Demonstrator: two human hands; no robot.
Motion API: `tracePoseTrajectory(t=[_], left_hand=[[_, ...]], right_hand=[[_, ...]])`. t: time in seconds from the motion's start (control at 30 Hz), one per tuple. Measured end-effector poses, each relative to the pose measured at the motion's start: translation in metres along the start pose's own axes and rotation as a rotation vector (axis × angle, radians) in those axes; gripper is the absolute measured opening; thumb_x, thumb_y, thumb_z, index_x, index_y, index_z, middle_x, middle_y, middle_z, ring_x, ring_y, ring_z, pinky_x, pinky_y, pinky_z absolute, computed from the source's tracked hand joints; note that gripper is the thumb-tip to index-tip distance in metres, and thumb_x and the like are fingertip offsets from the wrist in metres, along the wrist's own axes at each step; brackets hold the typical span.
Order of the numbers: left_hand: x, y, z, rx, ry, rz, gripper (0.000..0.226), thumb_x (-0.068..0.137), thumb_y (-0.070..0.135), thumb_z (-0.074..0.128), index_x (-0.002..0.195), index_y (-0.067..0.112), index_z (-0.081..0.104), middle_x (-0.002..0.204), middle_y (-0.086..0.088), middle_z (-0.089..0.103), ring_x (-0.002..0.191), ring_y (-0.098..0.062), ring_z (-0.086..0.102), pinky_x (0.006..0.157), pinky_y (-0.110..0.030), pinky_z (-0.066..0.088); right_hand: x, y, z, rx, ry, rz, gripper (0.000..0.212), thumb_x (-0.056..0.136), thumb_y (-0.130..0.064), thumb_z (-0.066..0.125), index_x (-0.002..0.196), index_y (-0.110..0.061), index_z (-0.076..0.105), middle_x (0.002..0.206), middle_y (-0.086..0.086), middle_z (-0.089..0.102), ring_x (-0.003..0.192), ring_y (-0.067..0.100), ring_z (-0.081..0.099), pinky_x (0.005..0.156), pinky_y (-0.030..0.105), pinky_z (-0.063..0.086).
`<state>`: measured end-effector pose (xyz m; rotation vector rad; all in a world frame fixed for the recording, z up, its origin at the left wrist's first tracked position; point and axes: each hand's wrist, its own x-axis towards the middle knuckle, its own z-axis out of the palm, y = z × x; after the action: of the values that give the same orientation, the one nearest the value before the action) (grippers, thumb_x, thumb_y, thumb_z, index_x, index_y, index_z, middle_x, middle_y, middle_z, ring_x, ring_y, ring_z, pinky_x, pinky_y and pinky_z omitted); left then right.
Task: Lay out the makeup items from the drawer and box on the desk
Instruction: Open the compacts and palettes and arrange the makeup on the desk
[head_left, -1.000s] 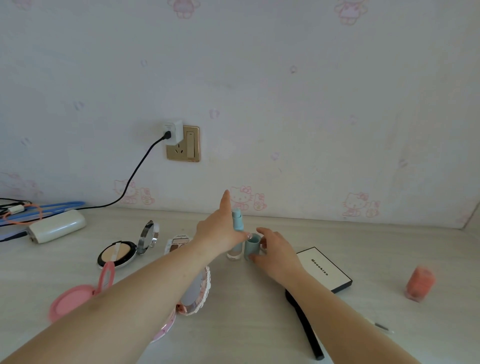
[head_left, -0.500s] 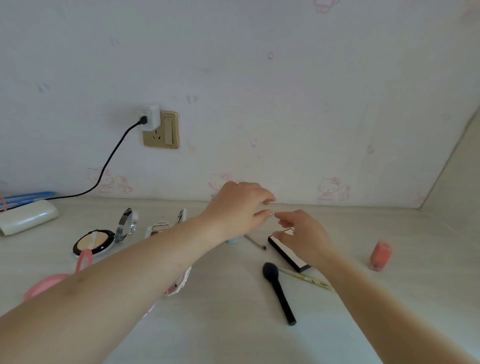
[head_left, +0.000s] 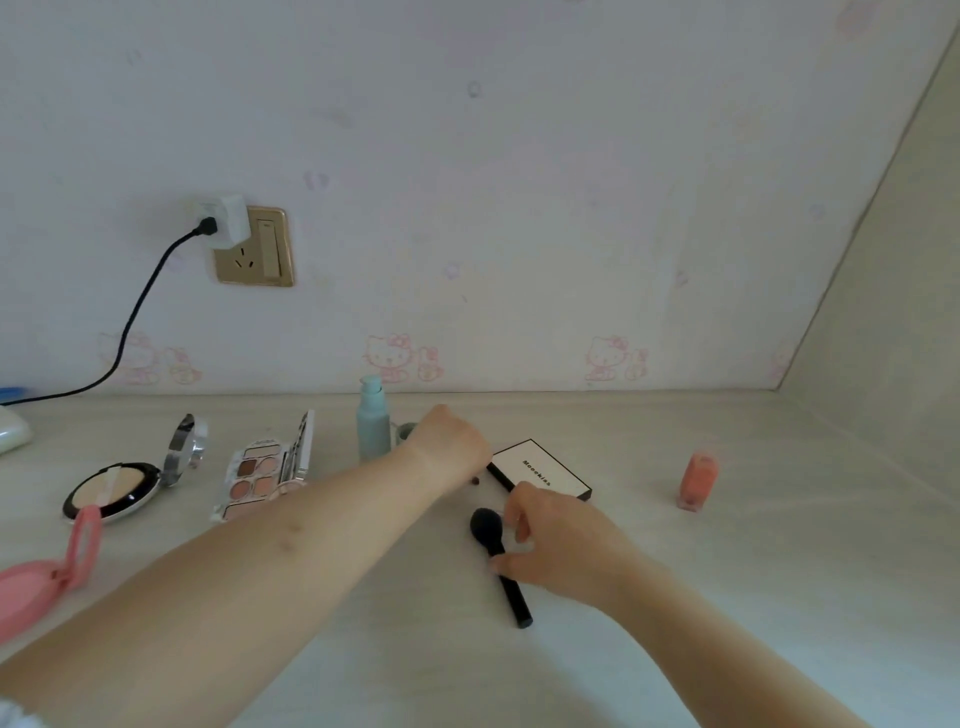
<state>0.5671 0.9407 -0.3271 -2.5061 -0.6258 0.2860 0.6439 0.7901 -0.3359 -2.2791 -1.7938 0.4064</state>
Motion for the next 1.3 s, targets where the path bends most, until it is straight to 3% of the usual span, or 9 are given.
tracePoseTrajectory(t=[0.2,0.43,0.5,0.63,0.73,0.87,1.03,1.2,1.3], left_hand=[[0.008,0.003,0.003,-0.008,0.007,0.070,0.025,0.094,0.006,0.041,0.111,0.012,0.058,0.113,-0.006,0.061,0.101,-0.026,0.059,0.074,-0.033,0.034],[-0.002,0.007,-0.011,-0.092,0.095,0.102,0.028,0.087,-0.002,0.045,0.113,0.007,0.051,0.116,-0.011,0.056,0.101,-0.032,0.058,0.072,-0.035,0.035],[-0.007,0.004,-0.019,-0.224,0.159,0.060,0.025,0.087,0.001,0.046,0.110,0.009,0.052,0.114,-0.010,0.055,0.098,-0.033,0.058,0.070,-0.034,0.034],[-0.025,-0.010,-0.049,-0.629,0.325,-0.011,0.019,0.087,0.011,0.049,0.104,0.013,0.056,0.107,-0.005,0.057,0.095,-0.027,0.057,0.075,-0.032,0.043],[-0.047,-0.018,-0.069,-0.821,0.407,-0.025,0.016,0.086,0.015,0.055,0.102,0.015,0.058,0.098,0.002,0.060,0.093,-0.019,0.059,0.082,-0.034,0.048],[-0.082,-0.021,-0.092,-1.013,0.442,-0.025,0.016,0.086,0.013,0.058,0.102,0.015,0.060,0.091,0.009,0.059,0.090,-0.014,0.060,0.082,-0.025,0.049],[-0.144,-0.014,-0.095,-0.979,0.419,0.030,0.017,0.089,0.012,0.057,0.105,0.016,0.061,0.093,0.009,0.058,0.087,-0.006,0.055,0.068,-0.002,0.037],[-0.211,0.011,-0.050,-0.862,0.341,0.008,0.014,0.092,0.020,0.052,0.104,0.025,0.057,0.095,0.014,0.052,0.081,0.005,0.047,0.067,-0.005,0.035],[-0.239,0.028,-0.012,-0.823,0.265,-0.049,0.019,0.094,0.020,0.049,0.110,0.024,0.058,0.103,0.012,0.051,0.093,-0.003,0.051,0.080,-0.018,0.043]], right_hand=[[0.004,-0.006,0.012,-0.053,0.019,-0.015,0.035,0.083,-0.022,0.055,0.114,-0.015,0.041,0.107,0.006,0.061,0.097,0.029,0.059,0.067,0.029,0.037],[0.004,0.002,0.011,0.096,0.055,0.059,0.044,0.082,-0.020,0.053,0.123,-0.016,0.039,0.102,0.004,0.063,0.084,0.023,0.055,0.066,0.029,0.040],[0.001,0.007,0.006,0.218,0.062,0.082,0.043,0.082,-0.020,0.054,0.123,-0.021,0.042,0.091,-0.004,0.060,0.081,0.018,0.056,0.067,0.028,0.043],[-0.010,0.010,-0.005,0.404,0.139,0.106,0.011,0.080,-0.016,0.056,0.081,-0.025,0.049,0.074,-0.007,0.054,0.063,0.008,0.048,0.054,0.021,0.035],[-0.015,0.004,-0.007,0.635,0.184,0.114,0.010,0.079,-0.014,0.059,0.088,-0.018,0.060,0.087,0.001,0.065,0.076,0.013,0.058,0.067,0.027,0.050],[-0.026,-0.005,-0.008,0.971,0.184,0.104,0.012,0.080,-0.005,0.062,0.085,-0.015,0.065,0.084,0.005,0.067,0.081,0.018,0.066,0.074,0.025,0.056],[-0.041,-0.018,-0.008,1.100,0.193,0.080,0.014,0.079,0.002,0.067,0.081,-0.012,0.065,0.087,0.010,0.066,0.089,0.025,0.068,0.081,0.029,0.056],[-0.052,-0.037,0.009,1.062,0.157,0.037,0.017,0.078,0.004,0.069,0.078,-0.011,0.062,0.092,0.017,0.065,0.089,0.025,0.066,0.081,0.028,0.057],[-0.055,-0.053,0.024,1.027,0.101,0.025,0.016,0.077,0.002,0.070,0.075,-0.012,0.064,0.089,0.015,0.066,0.083,0.021,0.065,0.082,0.028,0.057]])
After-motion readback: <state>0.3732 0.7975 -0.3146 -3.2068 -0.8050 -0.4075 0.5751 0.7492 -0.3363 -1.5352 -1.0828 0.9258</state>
